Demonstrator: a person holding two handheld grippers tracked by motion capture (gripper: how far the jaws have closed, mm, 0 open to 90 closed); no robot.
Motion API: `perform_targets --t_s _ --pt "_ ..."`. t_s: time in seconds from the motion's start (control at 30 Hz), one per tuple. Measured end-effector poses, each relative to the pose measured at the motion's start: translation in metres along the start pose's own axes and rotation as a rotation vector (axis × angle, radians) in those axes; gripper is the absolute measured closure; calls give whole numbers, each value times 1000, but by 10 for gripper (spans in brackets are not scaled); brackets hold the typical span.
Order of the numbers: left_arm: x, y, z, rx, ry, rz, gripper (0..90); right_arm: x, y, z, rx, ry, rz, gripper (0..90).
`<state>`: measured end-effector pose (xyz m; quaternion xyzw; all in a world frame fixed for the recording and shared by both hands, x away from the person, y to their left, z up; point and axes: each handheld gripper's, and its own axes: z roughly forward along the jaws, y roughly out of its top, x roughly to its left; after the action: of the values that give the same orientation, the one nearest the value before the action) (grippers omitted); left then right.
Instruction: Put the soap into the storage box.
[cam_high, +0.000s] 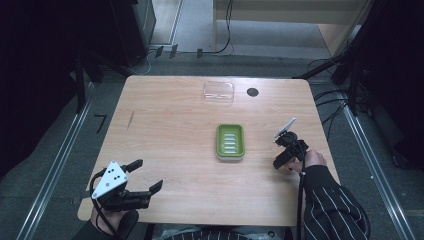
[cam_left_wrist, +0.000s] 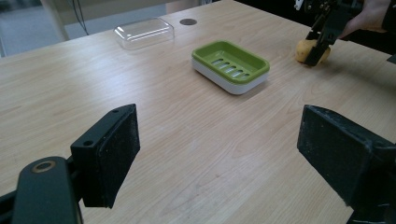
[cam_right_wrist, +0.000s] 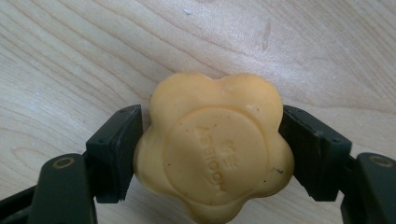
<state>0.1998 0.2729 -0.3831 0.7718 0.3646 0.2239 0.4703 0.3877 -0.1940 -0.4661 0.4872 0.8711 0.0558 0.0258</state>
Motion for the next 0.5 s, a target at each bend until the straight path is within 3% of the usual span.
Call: perform_targets --t_s 0.5 --pt "0 -3 -5 -4 14 -10 136 7 8 -13 -63 -2 -35 262"
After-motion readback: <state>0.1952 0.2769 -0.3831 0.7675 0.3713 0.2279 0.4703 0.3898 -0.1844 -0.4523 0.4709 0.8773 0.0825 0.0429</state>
